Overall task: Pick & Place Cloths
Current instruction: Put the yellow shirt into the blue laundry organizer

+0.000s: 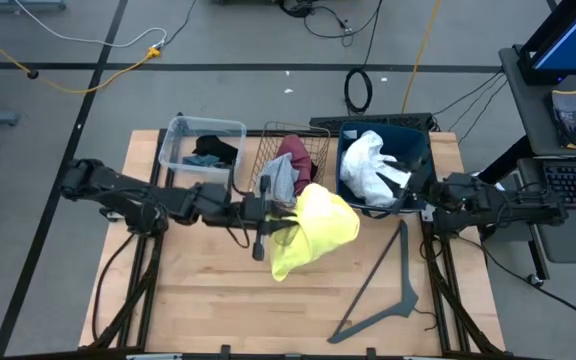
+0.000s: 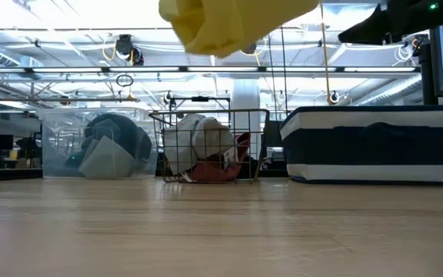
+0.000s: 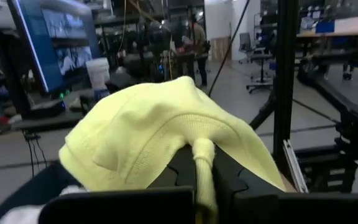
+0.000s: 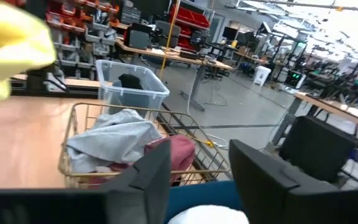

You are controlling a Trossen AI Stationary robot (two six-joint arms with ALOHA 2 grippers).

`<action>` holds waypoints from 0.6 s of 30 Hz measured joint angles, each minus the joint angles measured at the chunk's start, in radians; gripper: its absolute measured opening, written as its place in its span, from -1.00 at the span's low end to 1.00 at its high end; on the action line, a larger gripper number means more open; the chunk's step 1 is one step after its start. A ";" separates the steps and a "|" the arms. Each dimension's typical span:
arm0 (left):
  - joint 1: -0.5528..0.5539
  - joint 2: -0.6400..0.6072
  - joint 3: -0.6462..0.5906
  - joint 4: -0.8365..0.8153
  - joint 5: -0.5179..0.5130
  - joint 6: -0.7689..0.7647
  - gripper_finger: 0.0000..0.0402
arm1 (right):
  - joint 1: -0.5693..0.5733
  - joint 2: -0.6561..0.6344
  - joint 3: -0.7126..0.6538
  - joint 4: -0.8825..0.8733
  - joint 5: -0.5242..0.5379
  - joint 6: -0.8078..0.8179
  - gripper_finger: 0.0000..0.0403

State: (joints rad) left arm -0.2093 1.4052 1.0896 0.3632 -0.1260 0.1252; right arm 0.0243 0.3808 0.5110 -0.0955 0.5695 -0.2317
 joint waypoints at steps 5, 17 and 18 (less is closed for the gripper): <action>0.054 0.000 0.055 -0.007 0.067 0.021 -0.98 | 0.031 -0.058 0.000 -0.082 -0.068 0.040 -0.52; 0.166 0.000 0.138 -0.010 0.129 0.080 -0.98 | 0.052 -0.137 0.000 -0.256 -0.337 0.154 -0.97; 0.175 0.000 0.141 0.000 0.135 0.081 -0.98 | 0.052 -0.139 0.000 -0.263 -0.361 0.159 -0.98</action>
State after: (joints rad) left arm -0.0339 1.4052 1.2309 0.3627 0.0089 0.2058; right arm 0.0761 0.2420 0.5109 -0.3582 0.2088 -0.0728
